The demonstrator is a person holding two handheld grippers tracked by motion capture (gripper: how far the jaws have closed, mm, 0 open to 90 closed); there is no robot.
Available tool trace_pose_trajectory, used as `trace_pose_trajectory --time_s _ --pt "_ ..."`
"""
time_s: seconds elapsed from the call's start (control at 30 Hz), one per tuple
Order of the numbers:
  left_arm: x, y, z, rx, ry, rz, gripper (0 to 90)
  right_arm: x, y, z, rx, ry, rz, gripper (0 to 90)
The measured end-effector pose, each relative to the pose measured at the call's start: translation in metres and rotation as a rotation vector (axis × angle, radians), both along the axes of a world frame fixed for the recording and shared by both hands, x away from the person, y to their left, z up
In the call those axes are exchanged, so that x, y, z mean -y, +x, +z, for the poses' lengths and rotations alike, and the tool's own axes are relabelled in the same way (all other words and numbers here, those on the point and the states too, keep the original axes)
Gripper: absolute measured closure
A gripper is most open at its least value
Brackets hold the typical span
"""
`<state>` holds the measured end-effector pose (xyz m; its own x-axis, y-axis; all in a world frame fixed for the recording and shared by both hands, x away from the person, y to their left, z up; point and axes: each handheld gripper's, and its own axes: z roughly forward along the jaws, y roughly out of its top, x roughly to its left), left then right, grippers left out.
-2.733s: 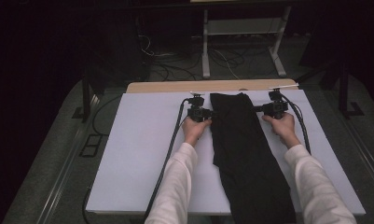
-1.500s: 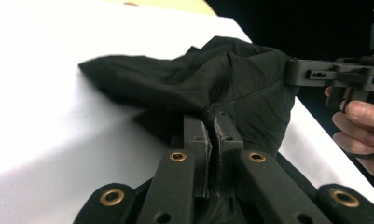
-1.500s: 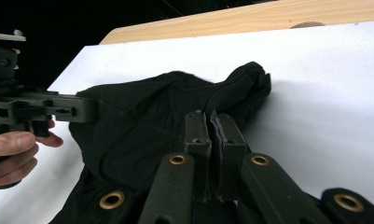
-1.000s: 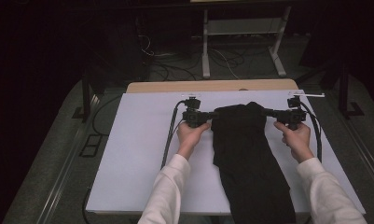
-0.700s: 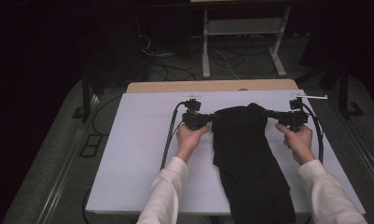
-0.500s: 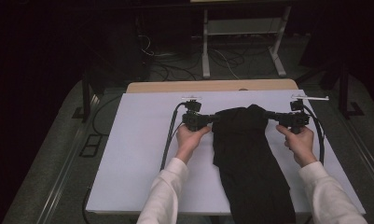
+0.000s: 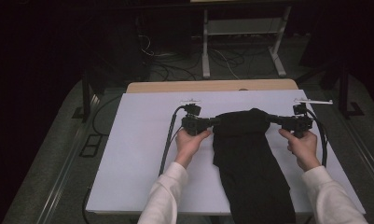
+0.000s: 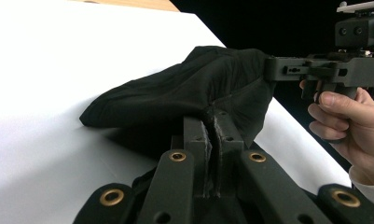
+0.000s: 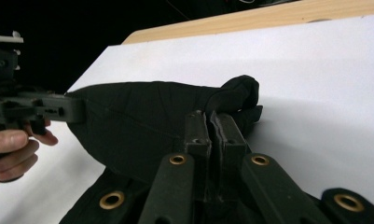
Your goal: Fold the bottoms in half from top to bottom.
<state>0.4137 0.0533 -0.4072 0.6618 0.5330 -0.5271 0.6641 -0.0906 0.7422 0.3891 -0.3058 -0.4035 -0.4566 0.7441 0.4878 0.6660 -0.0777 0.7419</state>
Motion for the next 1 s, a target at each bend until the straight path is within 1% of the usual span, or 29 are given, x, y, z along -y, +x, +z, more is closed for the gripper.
trace_pose_trajectory --time_s 0.17,0.23,0.43,0.57,0.67,0.73,0.8,0.93,1.0 --pt "0.002 -0.007 0.003 0.005 0.002 -0.011 85.5 0.002 -0.005 0.0 0.001 0.003 0.004 84.8" --pt "0.002 -0.01 0.005 0.014 0.007 -0.016 85.5 0.003 -0.007 0.001 0.001 0.003 0.007 84.8" --pt "0.001 -0.018 0.007 0.016 0.016 -0.029 85.5 0.004 -0.016 0.004 0.002 0.008 0.021 84.8" --pt "0.0 -0.023 0.007 0.015 -0.002 -0.029 85.5 0.004 -0.021 0.005 0.006 0.006 0.031 84.8" --pt "0.0 -0.027 0.007 0.01 -0.002 -0.037 85.5 0.004 -0.026 0.005 0.008 0.002 0.038 84.8" --pt "0.0 -0.031 0.006 0.001 -0.024 -0.039 85.5 0.004 -0.028 0.006 0.004 0.006 0.042 84.8" --pt "0.001 -0.034 0.007 -0.005 -0.027 -0.044 85.5 0.005 -0.031 0.006 0.004 0.003 0.045 84.8" --pt "0.003 -0.041 0.009 0.008 -0.017 -0.055 85.5 0.007 -0.036 0.005 0.0 -0.004 0.056 84.8" --pt "0.003 -0.045 0.01 0.012 -0.02 -0.066 85.5 0.007 -0.039 0.004 -0.005 -0.003 0.061 84.8"
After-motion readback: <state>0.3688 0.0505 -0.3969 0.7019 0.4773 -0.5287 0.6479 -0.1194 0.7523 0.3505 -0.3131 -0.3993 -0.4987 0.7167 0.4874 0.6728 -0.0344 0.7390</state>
